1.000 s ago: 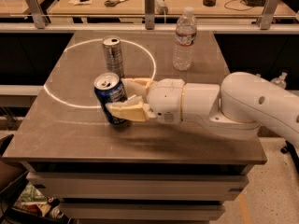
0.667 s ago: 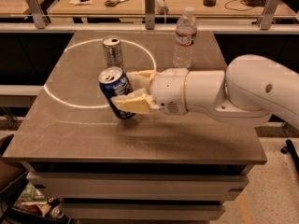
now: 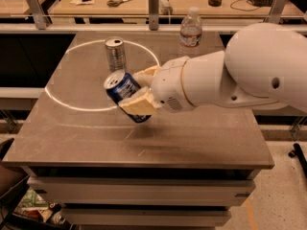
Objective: Knock pepsi can over
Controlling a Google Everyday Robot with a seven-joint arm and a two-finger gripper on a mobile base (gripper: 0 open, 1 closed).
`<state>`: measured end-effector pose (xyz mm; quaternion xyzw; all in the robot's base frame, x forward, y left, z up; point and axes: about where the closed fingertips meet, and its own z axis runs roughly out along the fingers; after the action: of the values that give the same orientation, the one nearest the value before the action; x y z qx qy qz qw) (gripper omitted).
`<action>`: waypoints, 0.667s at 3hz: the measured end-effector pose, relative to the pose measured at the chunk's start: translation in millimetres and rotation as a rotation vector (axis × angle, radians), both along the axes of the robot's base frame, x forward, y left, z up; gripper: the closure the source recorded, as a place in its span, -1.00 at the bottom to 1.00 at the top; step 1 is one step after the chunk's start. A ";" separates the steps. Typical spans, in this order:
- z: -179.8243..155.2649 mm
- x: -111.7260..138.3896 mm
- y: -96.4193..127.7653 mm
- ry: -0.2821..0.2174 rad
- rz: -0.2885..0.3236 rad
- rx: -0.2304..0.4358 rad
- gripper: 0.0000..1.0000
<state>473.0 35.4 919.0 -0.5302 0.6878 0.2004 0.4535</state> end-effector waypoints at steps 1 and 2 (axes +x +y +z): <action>2.1 -14.9 10.6 0.003 0.000 -0.127 1.00; 0.1 -26.0 22.6 0.030 0.010 -0.242 1.00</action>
Offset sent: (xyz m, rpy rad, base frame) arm -0.0258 0.0049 -0.0168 -0.4949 0.0645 -0.0529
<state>447.0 57.9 919.2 -0.5814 0.7111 0.1258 0.3748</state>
